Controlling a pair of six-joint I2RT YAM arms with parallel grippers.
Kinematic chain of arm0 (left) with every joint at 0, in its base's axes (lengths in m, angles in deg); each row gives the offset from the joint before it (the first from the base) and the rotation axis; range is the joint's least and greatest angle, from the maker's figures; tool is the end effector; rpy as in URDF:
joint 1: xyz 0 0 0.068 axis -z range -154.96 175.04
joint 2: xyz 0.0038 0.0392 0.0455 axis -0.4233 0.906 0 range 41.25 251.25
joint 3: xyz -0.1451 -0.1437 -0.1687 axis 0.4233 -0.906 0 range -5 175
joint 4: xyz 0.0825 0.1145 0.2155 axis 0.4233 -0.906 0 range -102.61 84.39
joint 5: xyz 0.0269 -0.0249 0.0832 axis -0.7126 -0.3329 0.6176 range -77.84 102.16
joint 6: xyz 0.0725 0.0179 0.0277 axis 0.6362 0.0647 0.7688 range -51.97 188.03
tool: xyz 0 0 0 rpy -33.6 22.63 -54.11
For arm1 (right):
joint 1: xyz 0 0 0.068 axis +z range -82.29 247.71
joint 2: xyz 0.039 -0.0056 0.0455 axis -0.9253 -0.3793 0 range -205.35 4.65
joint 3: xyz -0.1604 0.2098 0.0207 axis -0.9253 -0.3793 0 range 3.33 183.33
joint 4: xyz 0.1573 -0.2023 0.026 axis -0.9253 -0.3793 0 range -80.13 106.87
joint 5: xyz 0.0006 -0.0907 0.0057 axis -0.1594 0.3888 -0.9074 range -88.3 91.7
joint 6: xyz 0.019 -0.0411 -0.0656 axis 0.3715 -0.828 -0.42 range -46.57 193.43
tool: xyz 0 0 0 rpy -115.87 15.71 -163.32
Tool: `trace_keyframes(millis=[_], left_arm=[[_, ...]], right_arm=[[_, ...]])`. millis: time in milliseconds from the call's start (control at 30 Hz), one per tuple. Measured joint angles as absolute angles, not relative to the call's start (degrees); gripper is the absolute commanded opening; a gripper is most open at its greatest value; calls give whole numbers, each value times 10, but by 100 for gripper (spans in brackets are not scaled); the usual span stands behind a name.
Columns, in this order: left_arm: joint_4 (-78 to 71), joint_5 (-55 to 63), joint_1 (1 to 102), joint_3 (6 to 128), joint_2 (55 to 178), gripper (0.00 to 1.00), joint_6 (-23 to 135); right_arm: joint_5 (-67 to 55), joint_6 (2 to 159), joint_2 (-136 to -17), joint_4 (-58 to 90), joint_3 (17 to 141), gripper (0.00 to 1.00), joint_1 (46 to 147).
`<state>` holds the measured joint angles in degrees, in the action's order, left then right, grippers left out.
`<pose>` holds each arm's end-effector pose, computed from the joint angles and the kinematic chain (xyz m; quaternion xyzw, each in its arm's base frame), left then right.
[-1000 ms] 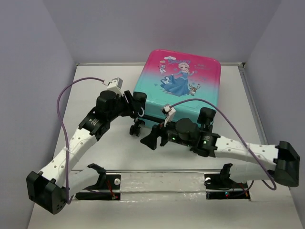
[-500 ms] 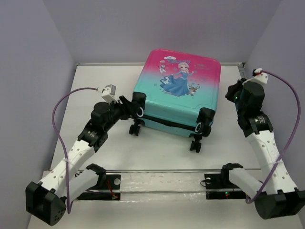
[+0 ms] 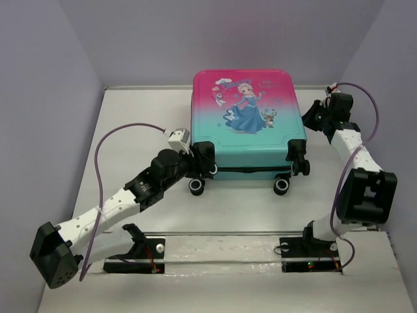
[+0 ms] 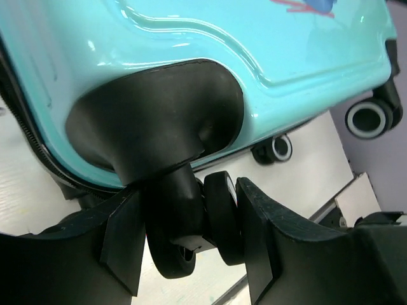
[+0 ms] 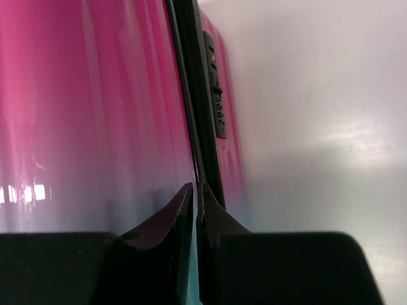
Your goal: Pack the luggage
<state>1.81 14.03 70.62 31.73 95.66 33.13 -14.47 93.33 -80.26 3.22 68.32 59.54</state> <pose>0.1829 -0.1835 0.2801 0.0610 0.7651 -0.4044 0.4974 0.3598 -0.0323 0.2653 0.1471 0.8625 0.1711 0.4530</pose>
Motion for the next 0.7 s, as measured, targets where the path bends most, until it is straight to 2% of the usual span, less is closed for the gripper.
trace_keyframes(millis=[33,67,133,167,233,267,367,533,600,633,667,700], left_arm=[[18,141,711,323,975,26,332],[16,140,714,329,987,53,332],[1,143,722,351,1008,78,334],[-8,146,725,361,1012,91,340],[-15,153,737,373,1017,99,361],[-27,160,743,379,1019,99,371],[-61,189,752,390,996,99,394],[-94,262,756,398,862,98,410],[-93,286,756,390,804,87,398],[-92,297,755,377,774,71,386],[-84,302,755,356,749,61,374],[-81,305,755,325,728,56,359]], right_arm=[[-162,932,-827,34,707,16,595],[-168,932,-843,41,723,21,595],[-175,935,-869,50,746,31,595],[-175,938,-878,53,753,43,596],[-164,938,-874,47,753,55,597],[-149,938,-863,43,750,63,599],[-132,948,-814,39,746,73,608],[-142,953,-697,40,745,74,650],[-154,951,-645,45,738,74,669],[-163,950,-614,46,730,74,683],[-164,951,-596,47,724,74,693],[-163,949,-574,49,712,74,710]])
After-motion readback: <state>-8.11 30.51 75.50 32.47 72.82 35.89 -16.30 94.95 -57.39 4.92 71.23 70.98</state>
